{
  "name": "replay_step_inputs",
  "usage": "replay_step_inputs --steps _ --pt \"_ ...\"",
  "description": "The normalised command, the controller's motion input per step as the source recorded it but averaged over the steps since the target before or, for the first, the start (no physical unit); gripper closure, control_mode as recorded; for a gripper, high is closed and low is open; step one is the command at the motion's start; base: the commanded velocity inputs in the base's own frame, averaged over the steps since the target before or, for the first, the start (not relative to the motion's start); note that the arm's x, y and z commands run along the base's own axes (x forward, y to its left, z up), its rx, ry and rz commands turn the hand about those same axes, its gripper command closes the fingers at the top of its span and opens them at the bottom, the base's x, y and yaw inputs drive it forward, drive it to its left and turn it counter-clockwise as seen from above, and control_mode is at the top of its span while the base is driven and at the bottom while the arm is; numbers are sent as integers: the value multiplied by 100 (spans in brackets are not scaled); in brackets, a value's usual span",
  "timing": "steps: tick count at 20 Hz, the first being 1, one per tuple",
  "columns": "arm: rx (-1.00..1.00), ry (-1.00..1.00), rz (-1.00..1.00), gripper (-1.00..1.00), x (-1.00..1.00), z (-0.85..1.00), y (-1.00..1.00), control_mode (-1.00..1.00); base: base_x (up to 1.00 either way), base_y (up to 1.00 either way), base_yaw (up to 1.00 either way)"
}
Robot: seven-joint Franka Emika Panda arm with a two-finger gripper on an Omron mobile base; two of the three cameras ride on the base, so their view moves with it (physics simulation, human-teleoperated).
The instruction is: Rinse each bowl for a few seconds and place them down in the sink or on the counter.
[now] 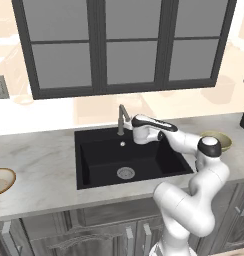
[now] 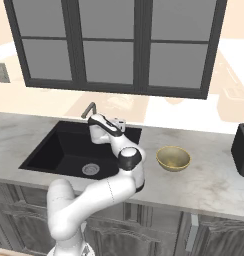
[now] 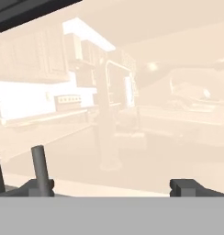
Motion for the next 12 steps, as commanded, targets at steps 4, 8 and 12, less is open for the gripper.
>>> replay_step_inputs --steps 4,8,12 --pt "3 0 0 -100 22 -18 0 -100 0 0 0" --pt "2 0 0 -100 27 -17 0 -100 0 0 0" --pt "1 0 0 -100 23 -16 0 -100 0 0 0"
